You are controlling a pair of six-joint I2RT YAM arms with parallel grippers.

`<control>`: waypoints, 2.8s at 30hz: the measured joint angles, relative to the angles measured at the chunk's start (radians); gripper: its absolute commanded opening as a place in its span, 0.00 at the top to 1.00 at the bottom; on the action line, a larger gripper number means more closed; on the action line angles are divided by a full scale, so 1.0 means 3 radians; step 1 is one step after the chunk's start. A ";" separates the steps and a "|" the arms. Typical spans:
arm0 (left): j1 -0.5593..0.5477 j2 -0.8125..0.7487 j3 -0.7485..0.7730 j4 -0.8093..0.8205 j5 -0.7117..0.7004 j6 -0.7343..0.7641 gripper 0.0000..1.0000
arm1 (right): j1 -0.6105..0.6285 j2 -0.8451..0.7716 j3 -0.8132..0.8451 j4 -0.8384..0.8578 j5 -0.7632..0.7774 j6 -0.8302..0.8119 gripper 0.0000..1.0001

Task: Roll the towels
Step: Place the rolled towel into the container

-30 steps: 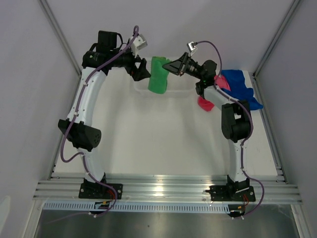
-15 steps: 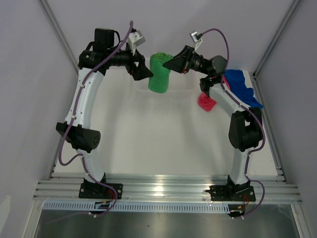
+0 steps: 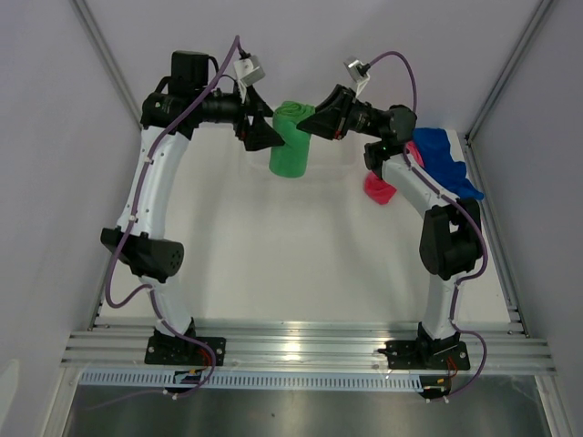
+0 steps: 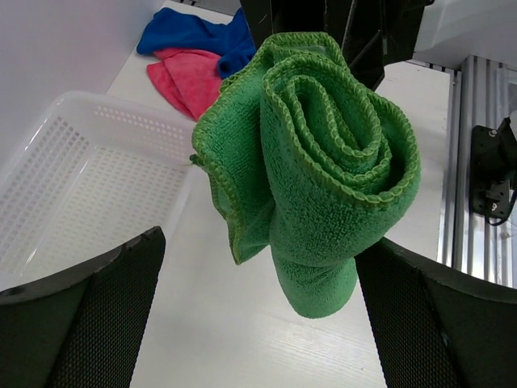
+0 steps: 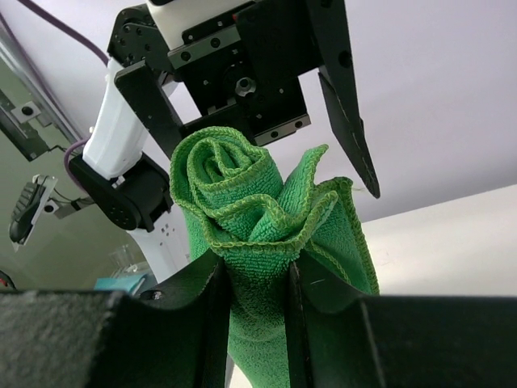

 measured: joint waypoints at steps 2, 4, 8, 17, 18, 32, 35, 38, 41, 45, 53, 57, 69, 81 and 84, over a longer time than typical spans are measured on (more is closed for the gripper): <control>-0.0001 0.0000 0.0005 -0.0032 0.0057 0.0029 0.01 | 0.0005 0.0000 0.0000 0.0061 -0.0022 0.0029 1.00; -0.0001 0.0000 0.0029 -0.0076 0.0122 0.0057 0.00 | 0.0009 0.0000 0.0000 0.0104 -0.0031 0.0062 1.00; -0.0011 0.0000 0.0083 -0.0165 0.0298 0.0140 0.00 | 0.0010 0.0000 0.0000 0.0131 -0.0032 0.0076 1.00; -0.0095 -0.0001 0.0081 -0.0072 0.0365 0.0109 0.00 | 0.0053 0.0000 0.0064 0.0225 -0.0071 0.0102 1.00; -0.0095 -0.0001 0.0081 -0.0041 0.0375 0.0106 0.01 | 0.0064 0.0000 0.0078 0.0247 -0.0084 0.0104 1.00; -0.0148 0.0005 0.0085 -0.0127 0.0669 0.0179 0.20 | 0.0136 0.0000 0.0175 0.0435 -0.0154 0.0186 1.00; -0.0158 0.0006 0.0088 -0.0159 0.0744 0.0181 0.43 | 0.0142 0.0000 0.0201 0.0472 -0.0153 0.0188 1.00; -0.0160 0.0006 0.0095 -0.0182 0.0795 0.0193 0.65 | 0.0137 0.0000 0.0220 0.0491 -0.0155 0.0191 1.00; -0.0158 0.0006 0.0108 -0.0207 0.0809 0.0201 0.78 | 0.0139 0.0000 0.0233 0.0510 -0.0167 0.0206 1.00; -0.0158 0.0006 0.0121 -0.0231 0.0810 0.0203 0.99 | 0.0139 0.0000 0.0235 0.0528 -0.0179 0.0220 0.96; -0.0150 0.0006 0.0118 -0.0196 0.0722 0.0053 0.99 | 0.0145 0.0000 0.0234 0.0390 -0.0118 0.0109 0.50; -0.0149 0.0006 0.0104 -0.0181 0.0628 -0.0001 0.99 | 0.0127 -0.0057 0.0154 0.0140 -0.0046 -0.0104 0.47; -0.0155 0.0019 0.0090 -0.0137 0.0519 -0.0092 0.99 | -0.0093 -0.0520 -0.0131 -0.0593 0.0094 -0.0821 0.37; -0.0154 0.0020 0.0081 0.0276 0.0395 -0.0627 0.99 | 0.0076 -0.0819 -0.0596 -0.1137 0.0303 -0.1522 0.33; -0.0154 0.0020 0.0079 0.0331 0.0407 -0.0703 0.99 | 0.0158 -0.0752 -0.0596 -0.1136 0.0347 -0.1528 0.32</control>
